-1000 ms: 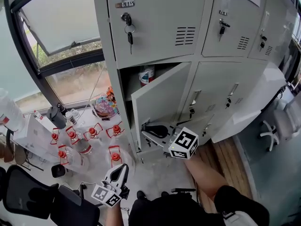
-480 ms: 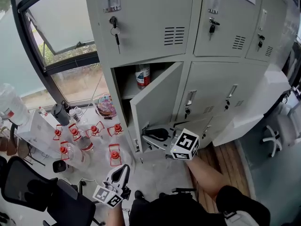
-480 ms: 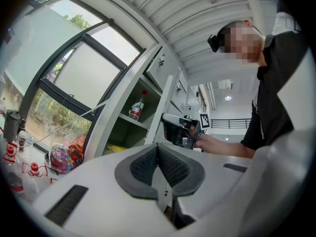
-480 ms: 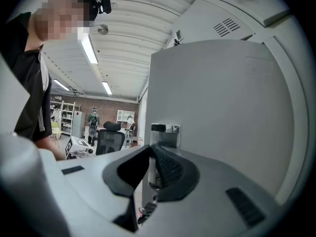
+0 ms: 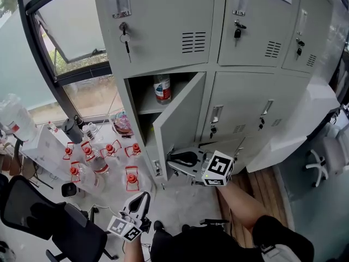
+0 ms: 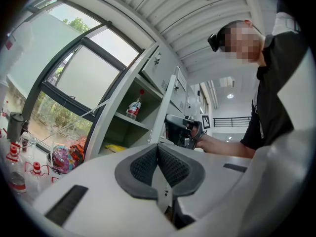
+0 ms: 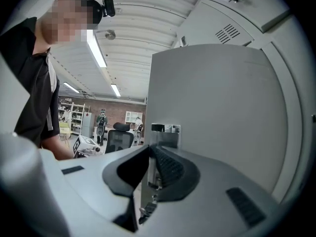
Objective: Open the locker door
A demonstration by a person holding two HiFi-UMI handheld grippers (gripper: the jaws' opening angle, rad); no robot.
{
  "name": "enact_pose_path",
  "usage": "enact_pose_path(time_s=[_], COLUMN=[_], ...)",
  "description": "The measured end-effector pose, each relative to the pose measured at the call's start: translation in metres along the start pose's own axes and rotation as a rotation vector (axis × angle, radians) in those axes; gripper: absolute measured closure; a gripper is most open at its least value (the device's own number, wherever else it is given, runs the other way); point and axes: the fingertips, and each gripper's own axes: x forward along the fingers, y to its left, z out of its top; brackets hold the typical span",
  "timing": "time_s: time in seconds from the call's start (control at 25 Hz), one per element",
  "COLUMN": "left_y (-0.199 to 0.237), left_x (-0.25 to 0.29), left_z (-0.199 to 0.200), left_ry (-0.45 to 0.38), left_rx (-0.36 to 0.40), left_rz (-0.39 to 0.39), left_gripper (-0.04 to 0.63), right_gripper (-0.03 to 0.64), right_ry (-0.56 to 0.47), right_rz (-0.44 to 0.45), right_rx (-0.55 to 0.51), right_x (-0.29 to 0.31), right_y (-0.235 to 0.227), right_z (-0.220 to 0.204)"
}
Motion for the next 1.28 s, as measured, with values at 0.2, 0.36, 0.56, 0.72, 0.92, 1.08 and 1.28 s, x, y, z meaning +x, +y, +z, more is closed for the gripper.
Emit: enact_pose_path(time_s=[0.2, 0.36, 0.56, 0.72, 0.92, 1.08, 1.28], left_y=[-0.012, -0.019, -0.02, -0.02, -0.015, -0.014, -0.021], left_x=[0.007, 0.011, 0.012, 0.015, 0.015, 0.018, 0.026], left_z=[-0.008, -0.011, -0.011, -0.006, 0.0, -0.001, 0.001], left_ry=[-0.001, -0.004, 0.003, 0.008, 0.023, 0.049, 0.07], left_rx=[0.0, -0.001, -0.005, -0.004, 0.008, 0.026, 0.075], left_rz=[-0.003, -0.007, -0.018, -0.05, -0.08, -0.089, -0.073], left_gripper=[0.58, 0.58, 0.58, 0.58, 0.58, 0.58, 0.58], right_gripper=[0.56, 0.56, 0.558, 0.558, 0.558, 0.558, 0.56], right_ry=[-0.006, -0.012, -0.009, -0.01, -0.022, -0.044, -0.07], right_rz=[0.042, 0.069, 0.096, 0.111, 0.13, 0.137, 0.156], right_rx=[-0.017, -0.032, -0.05, -0.047, -0.038, -0.027, -0.024], right_x=[-0.013, -0.021, -0.029, -0.038, -0.043, -0.047, -0.055], right_y=[0.006, 0.008, 0.011, 0.013, 0.014, 0.015, 0.017], right_z=[0.001, 0.001, 0.001, 0.001, 0.002, 0.002, 0.003])
